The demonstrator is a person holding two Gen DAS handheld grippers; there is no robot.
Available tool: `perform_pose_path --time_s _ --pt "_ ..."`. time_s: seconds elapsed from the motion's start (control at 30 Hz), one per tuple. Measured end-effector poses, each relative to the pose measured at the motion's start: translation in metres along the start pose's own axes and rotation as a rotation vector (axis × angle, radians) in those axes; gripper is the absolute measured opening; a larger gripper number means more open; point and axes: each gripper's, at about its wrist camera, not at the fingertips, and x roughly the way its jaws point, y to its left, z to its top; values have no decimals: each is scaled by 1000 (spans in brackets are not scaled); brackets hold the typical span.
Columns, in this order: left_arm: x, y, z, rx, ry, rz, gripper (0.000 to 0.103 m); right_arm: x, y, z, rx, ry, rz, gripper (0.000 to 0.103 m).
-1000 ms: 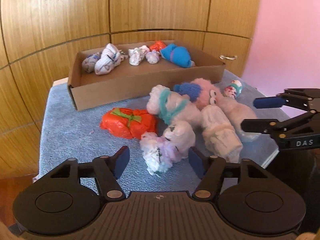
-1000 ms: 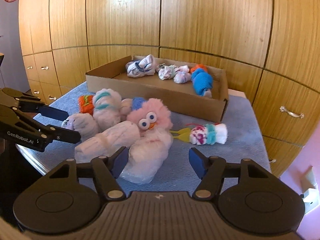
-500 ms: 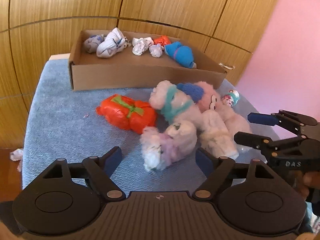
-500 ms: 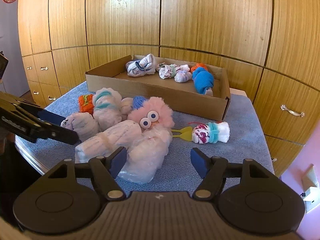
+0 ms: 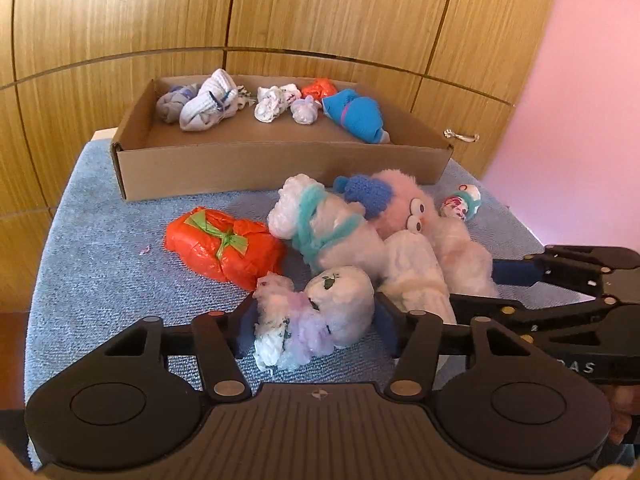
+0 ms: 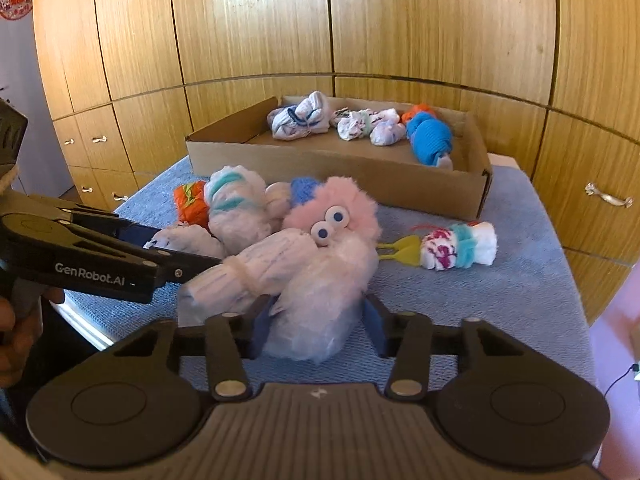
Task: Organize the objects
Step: 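Grasp the plastic-wrapped sock with the right gripper while the left grasps the white-lilac sock ball, then carry both socks into the tray and open both grippers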
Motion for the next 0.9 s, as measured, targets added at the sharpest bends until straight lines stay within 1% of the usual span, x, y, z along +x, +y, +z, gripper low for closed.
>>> perform_pose_path --time_s 0.07,0.3,0.37,0.5,0.6,0.7,0.83,0.9 --pt "-4 1 -1 6 0 -3 63 -4 -2 -1 6 -11 6 39" --pt "-20 4 2 12 -13 -16 63 -23 -15 3 10 -47 -4 38" --pt "-24 6 5 11 -16 -13 63 -28 -18 6 7 -56 -19 38" --pt "-36 13 17 20 -30 7 63 -37 -28 18 -1 -76 -20 38" --pt "-46 21 36 39 -51 29 63 -44 -31 37 -18 -103 -3 38" --pt "-49 29 64 76 -78 56 63 -43 -30 63 -64 -133 21 39" --pt "-44 32 109 180 -114 86 63 -27 -27 107 -126 -164 77 39" --pt "-34 37 133 206 -111 81 63 -12 -25 128 -144 -173 107 39"
